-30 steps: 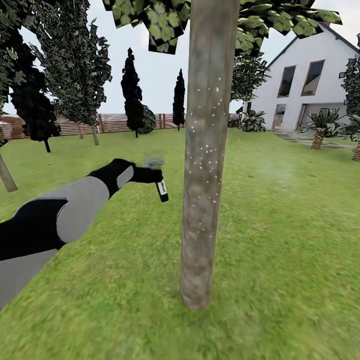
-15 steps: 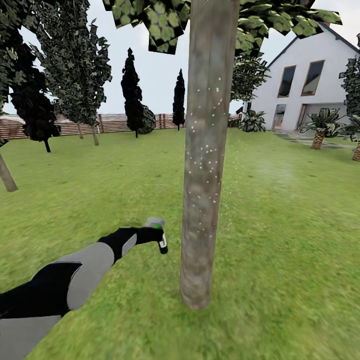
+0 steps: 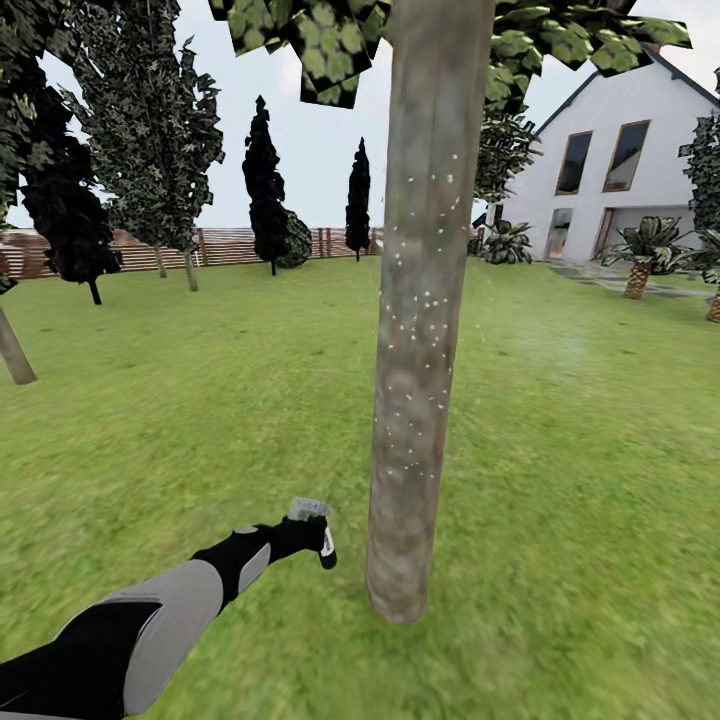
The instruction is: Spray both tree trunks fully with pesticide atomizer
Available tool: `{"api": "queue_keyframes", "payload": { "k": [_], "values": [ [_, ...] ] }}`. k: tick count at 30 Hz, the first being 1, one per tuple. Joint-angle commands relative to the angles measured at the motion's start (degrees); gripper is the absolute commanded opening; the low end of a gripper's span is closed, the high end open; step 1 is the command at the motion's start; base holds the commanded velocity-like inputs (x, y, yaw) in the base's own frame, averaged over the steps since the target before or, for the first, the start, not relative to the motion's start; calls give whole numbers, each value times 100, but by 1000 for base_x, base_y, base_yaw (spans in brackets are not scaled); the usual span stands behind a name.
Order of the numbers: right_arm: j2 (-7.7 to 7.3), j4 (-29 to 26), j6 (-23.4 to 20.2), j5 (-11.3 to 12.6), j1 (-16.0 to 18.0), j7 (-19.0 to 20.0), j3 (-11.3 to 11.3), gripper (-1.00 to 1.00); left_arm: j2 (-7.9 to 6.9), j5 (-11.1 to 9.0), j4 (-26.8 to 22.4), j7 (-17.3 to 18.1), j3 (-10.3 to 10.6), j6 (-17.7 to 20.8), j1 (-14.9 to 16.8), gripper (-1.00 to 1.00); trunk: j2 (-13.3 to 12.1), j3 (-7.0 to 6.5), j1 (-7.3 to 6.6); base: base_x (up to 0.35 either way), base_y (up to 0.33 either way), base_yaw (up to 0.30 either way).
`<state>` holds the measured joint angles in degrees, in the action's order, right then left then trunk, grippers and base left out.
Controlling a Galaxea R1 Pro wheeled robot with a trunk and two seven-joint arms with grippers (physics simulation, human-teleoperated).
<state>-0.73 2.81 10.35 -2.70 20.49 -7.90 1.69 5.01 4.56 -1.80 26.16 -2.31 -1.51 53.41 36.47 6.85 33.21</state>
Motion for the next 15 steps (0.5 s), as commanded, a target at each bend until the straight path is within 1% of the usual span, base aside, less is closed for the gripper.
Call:
{"api": "queue_keyframes", "payload": {
  "k": [1, 3, 7, 10, 15],
  "values": [
    [1, 27, 37, -29, 11, -28, 15, 100, 0, 47, -2, 12, -32, -16, 4, -100, 8, 10, 4, 195, 292, 0],
    [1, 27, 37, -29, 10, -21, 14, 100, 0, 52, -4, 12, -32, -16, 3, -100, 8, 10, 4, 180, 308, 0],
    [-5, 27, 37, -29, 11, -19, 15, 100, 0, 54, -4, 12, -32, -16, 3, -100, 8, 10, 4, 52, 341, -47],
    [-6, 27, 37, -29, 11, -19, 13, 100, -2, 54, -4, 12, -32, -9, 3, -100, 8, 10, 4, 7, 349, -234],
    [-1, 27, 37, -29, 10, -19, 15, 100, -3, 54, -4, 12, -32, -3, 3, -100, 8, 10, 4, 1, 350, -286]
  ]
}}
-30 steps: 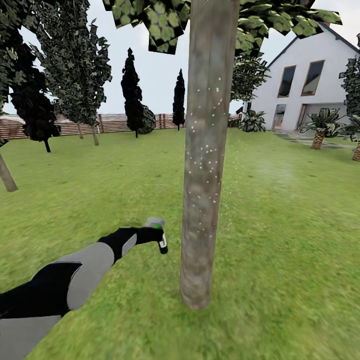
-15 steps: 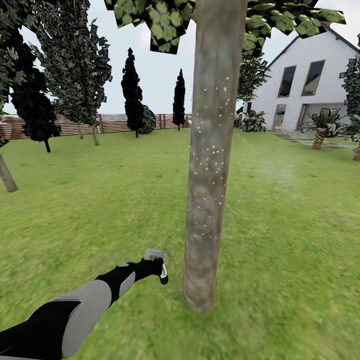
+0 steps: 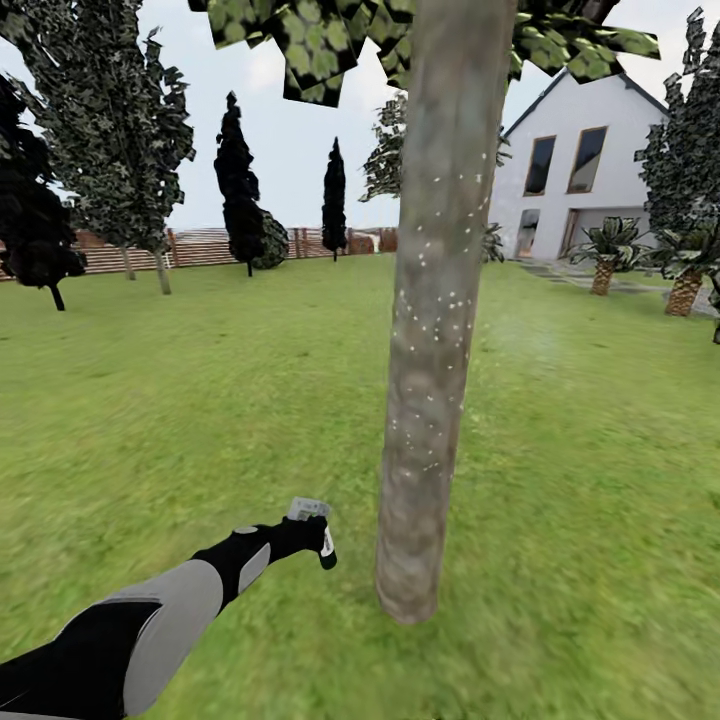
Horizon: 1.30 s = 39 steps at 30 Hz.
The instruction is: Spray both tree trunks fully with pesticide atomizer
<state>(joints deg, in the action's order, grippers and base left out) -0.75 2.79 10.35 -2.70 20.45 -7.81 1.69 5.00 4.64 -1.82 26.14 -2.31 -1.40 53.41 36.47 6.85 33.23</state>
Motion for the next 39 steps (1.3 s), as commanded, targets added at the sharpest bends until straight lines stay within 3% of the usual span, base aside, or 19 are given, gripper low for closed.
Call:
{"api": "queue_keyframes", "payload": {
  "k": [1, 39],
  "values": [
    [3, 29, 37, -29, 16, -28, 15, 100, -1, 46, -2, 14, -33, -13, 3, -100, 9, 10, 2, 0, 350, -294],
    [5, 29, 37, -29, 14, -20, 15, 100, 14, 46, 7, 23, -33, 8, 3, -100, 9, 28, 2, 17, 350, -289]
  ]
}}
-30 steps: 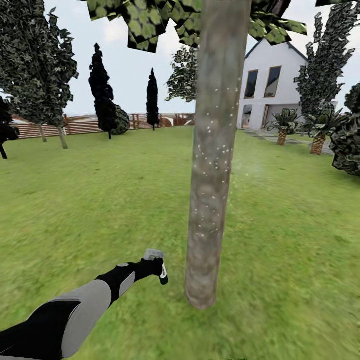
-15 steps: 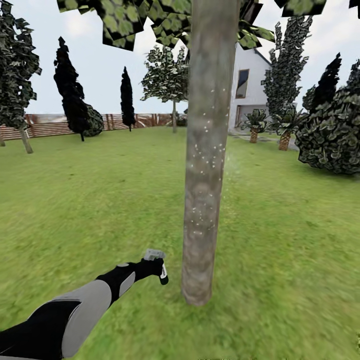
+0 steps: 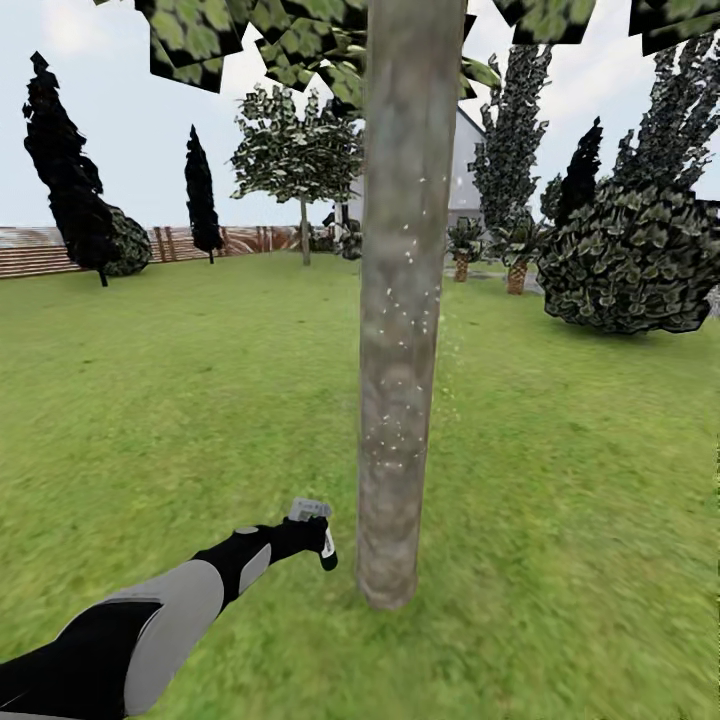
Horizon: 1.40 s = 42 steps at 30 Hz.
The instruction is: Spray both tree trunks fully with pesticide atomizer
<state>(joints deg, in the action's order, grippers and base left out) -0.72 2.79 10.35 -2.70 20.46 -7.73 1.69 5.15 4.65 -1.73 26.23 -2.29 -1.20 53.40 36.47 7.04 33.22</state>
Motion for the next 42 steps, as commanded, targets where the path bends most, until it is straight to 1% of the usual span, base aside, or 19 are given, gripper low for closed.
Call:
{"api": "queue_keyframes", "payload": {
  "k": [1, 18, 28, 39, 42],
  "values": [
    [1, 28, 37, -29, 12, -28, 15, 100, -1, 45, -3, 14, -35, -12, 3, -100, 9, 17, 3, 147, 350, -195],
    [10, 30, 37, -29, 13, -27, 15, 100, -4, 45, -3, 14, -34, -12, 3, -100, 9, 142, 3, 40, 350, -199],
    [19, 30, 29, -29, 13, -25, 15, 100, -1, 44, -3, 14, -35, -12, 3, -100, 9, 177, 3, 106, 350, -297],
    [19, 29, 28, -29, 13, -25, 15, 100, 2, 45, -3, 14, -34, -12, 3, -100, 9, 201, 3, 7, 350, -298],
    [19, 29, 28, -29, 12, -26, 15, 100, 3, 45, -3, 14, -34, -12, 3, -100, 9, 206, 3, 0, 350, -149]
  ]
}}
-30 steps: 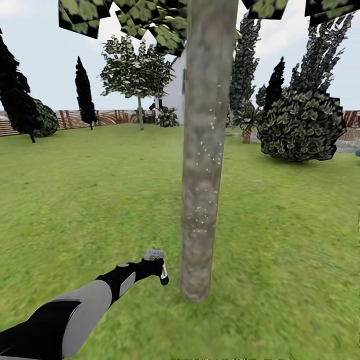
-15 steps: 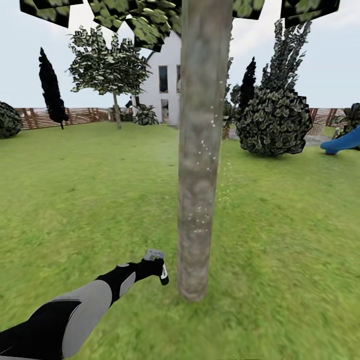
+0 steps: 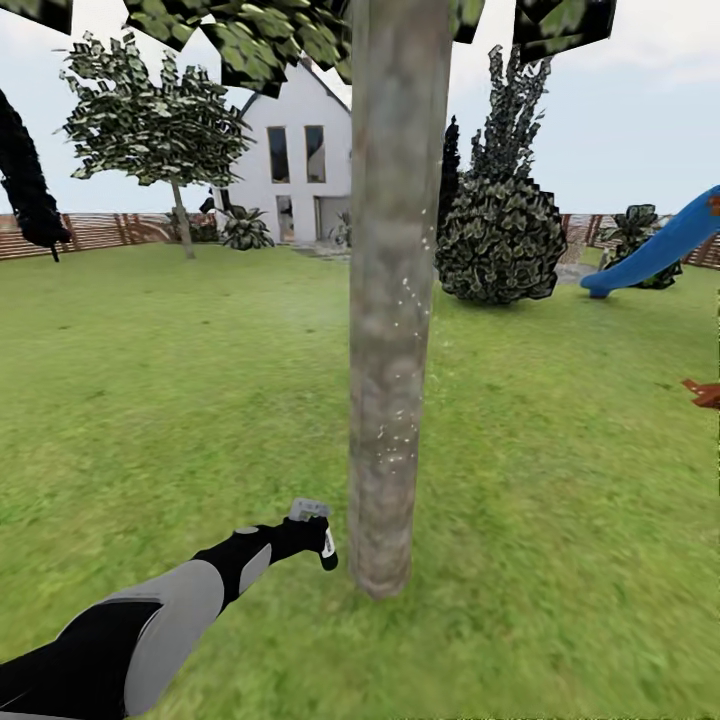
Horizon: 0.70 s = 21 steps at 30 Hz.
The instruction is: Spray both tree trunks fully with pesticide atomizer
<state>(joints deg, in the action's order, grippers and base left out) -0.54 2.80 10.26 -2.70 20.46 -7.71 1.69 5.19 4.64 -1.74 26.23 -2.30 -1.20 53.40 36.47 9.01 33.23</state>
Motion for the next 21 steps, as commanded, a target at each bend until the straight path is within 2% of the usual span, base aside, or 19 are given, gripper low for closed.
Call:
{"api": "queue_keyframes", "payload": {
  "k": [1, 11, 17, 21],
  "values": [
    [1, 29, 37, -29, 12, -28, 15, 100, -1, 46, -2, 13, -32, -12, 3, -100, 8, 10, 2, 0, 350, -58],
    [1, 28, 29, -29, 11, -28, 15, 100, -1, 41, -2, 13, -29, -17, 3, -100, 8, 11, 2, 30, 348, -10],
    [1, 28, 29, -29, 13, -28, 15, 100, 6, 38, -2, 13, -25, -21, 3, -100, 8, 3, 2, 230, 316, -222],
    [1, 28, 29, -29, 11, -23, 15, 100, 8, 39, -2, 21, -26, -21, 3, -100, 8, -6, 2, 87, 336, -283]
  ]
}}
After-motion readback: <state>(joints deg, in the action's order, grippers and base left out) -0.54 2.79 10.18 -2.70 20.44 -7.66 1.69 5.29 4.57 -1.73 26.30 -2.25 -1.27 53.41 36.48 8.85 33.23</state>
